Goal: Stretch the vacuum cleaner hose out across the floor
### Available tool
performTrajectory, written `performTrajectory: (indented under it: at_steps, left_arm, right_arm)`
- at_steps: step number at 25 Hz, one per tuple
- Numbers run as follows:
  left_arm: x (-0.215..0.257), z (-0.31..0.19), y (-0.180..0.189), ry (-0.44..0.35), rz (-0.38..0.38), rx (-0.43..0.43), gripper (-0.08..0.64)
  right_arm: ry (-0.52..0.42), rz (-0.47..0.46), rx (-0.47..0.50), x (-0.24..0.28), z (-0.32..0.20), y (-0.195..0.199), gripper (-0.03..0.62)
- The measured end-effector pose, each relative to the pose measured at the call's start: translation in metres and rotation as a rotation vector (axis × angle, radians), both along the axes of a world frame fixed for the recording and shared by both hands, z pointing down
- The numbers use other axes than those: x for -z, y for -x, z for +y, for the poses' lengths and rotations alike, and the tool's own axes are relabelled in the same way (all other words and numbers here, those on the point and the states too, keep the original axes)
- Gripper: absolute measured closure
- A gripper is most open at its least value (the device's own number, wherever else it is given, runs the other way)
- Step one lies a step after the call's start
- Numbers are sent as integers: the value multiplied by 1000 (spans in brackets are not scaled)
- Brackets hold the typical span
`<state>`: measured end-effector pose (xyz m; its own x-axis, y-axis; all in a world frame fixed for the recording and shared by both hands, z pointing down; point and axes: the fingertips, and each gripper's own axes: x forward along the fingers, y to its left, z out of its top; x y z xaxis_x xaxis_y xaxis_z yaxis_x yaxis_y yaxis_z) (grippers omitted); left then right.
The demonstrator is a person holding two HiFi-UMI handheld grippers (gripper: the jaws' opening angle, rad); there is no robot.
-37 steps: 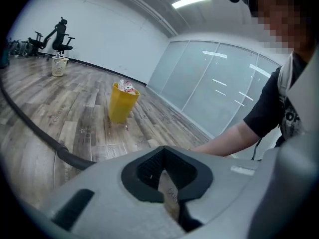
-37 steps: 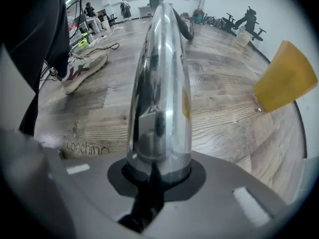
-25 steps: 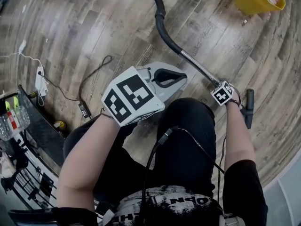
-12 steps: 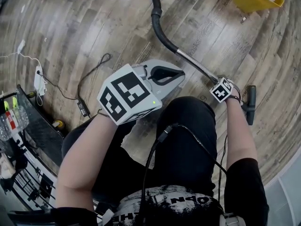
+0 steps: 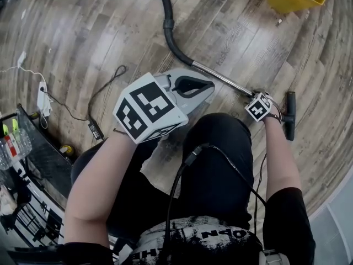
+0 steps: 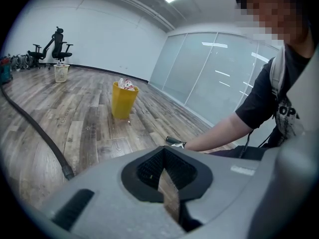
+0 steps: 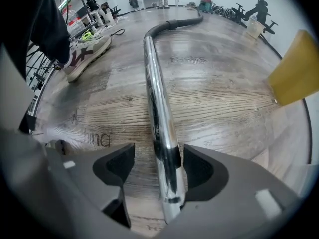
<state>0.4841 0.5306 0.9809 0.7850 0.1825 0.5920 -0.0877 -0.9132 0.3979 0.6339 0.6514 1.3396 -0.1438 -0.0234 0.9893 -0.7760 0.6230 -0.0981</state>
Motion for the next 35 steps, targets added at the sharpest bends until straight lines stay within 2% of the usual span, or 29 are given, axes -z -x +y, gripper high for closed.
performTrajectory:
  at_steps: [5,9,12,14,15,20,23,26,28,31,35]
  left_arm:
    - [0,2,1,0,3,-16,560]
    - [-1,-5,2,-5,2,-27,560]
    - [2,-14,0,-4,11,-25,560]
    - [6,-24,-3,-8,20,-23,560]
    - [8,-30,-4,-7,27,-21,560]
    - [4,-54,-2,15,35,-26,560]
    - [6,-72,0,0,39,-59,560]
    - [19,-91,3,-69,60,-110,560]
    - [35,-111,7,-114,75,-97,560]
    - [76,-145,19,-120,115,10,560]
    - [142,-184,69,-103,123,199,560]
  right_arm:
    - [-27,-24,-37,16,-8,6,293]
    - [-138,-64,-72,49,-41,15,348]
    - [-218,-104,-123,76,-68,22,444]
    - [-258,-131,-163,88,-89,28,551]
    - [-266,-148,-184,91,-98,31,584]
    - [-254,-294,-315,101,-130,57,584]
    - [-322,-431,-394,130,-165,78,584]
    - [-445,-606,-443,190,-204,104,586]
    - [-512,-692,-456,243,-228,121,584]
    - [-570,-785,-456,337,-254,143,585]
    - [-600,-909,-406,473,-278,187,584]
